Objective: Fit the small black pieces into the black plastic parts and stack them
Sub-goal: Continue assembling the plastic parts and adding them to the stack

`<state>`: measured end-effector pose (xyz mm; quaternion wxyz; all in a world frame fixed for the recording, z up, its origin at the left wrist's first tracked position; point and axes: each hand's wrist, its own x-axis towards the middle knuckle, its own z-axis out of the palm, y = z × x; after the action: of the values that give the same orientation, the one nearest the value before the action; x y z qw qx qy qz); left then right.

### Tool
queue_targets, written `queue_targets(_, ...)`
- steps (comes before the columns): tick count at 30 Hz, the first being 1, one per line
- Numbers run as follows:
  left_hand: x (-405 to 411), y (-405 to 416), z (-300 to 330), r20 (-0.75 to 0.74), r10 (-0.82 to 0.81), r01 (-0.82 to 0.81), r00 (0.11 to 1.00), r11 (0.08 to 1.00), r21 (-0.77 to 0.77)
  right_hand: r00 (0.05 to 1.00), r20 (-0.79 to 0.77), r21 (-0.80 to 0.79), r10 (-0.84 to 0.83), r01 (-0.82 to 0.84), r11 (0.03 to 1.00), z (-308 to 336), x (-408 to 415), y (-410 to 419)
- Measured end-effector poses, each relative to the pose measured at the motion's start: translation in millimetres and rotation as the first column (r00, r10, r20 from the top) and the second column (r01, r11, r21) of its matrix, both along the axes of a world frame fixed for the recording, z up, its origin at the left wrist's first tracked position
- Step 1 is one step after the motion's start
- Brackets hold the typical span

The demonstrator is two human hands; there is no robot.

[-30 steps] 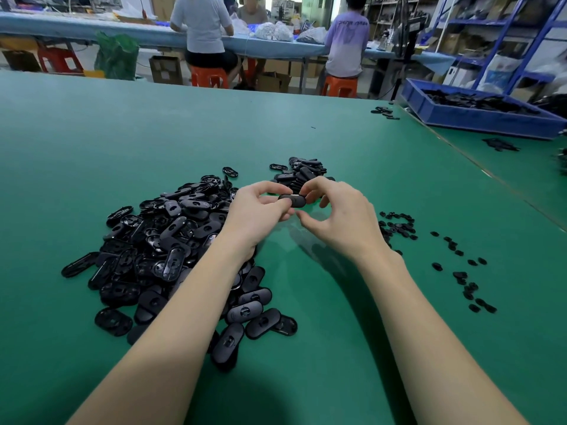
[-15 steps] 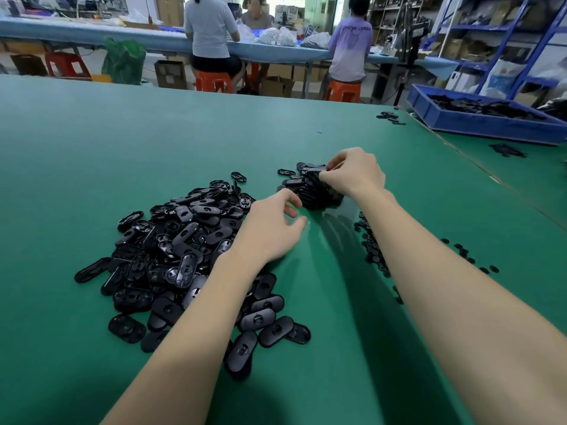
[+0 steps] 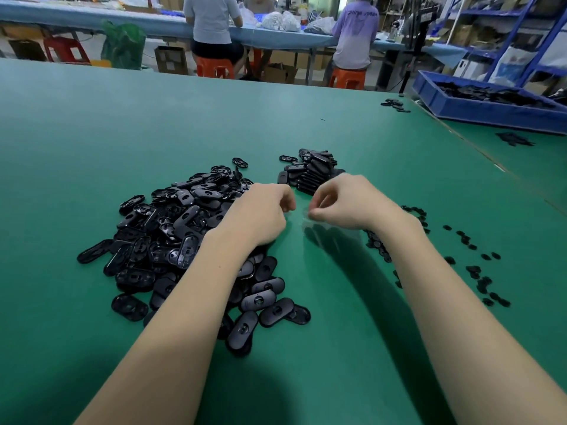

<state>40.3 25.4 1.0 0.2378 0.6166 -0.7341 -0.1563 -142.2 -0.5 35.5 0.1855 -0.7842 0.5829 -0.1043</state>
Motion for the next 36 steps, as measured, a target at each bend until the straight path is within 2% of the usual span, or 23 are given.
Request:
queue_targets(4, 2.0, -0.6, 1.6, 0.029, -0.008, 0.008, 1.0, 1.0, -0.01, 0.957, 0.1, 0.142, 0.272, -0.284, 0.948, -4.9, 9.2, 21.3)
queue_targets(9, 9.1, -3.0, 3.7, 0.024, -0.017, 0.019, 1.0, 0.997, -0.076, 0.897, 0.197, 0.109, 0.395, -0.421, 0.9, -5.0, 19.8, 31.0)
queue_targets(14, 20.5, -4.5, 7.2, -0.012, -0.028, 0.027, 1.0, 0.992, -0.127, 0.885, 0.169, 0.089, 0.434, -0.453, 0.887, -3.6, 28.6, 37.2)
queue_targets(18, 23.6, -4.2, 8.6, -0.019, -0.033, 0.03, 0.999, 0.991, -0.128, 0.878, 0.125, 0.137, 0.463, -0.477, 0.868, -3.0, 32.9, 41.0)
queue_targets(28, 23.5, -2.4, 9.0, -0.018, -0.034, 0.033, 0.999, 0.997, -0.067, 0.856, 0.087, 0.18, 0.509, -0.516, 0.837, -0.2, 37.0, 44.5)
queue_targets(36, 22.5, -1.1, 9.0, -0.048, -0.023, 0.021, 0.999, 0.998, -0.053, 0.867, 0.055, 0.167, 0.495, -0.497, 0.852, -1.9, 34.4, 40.9)
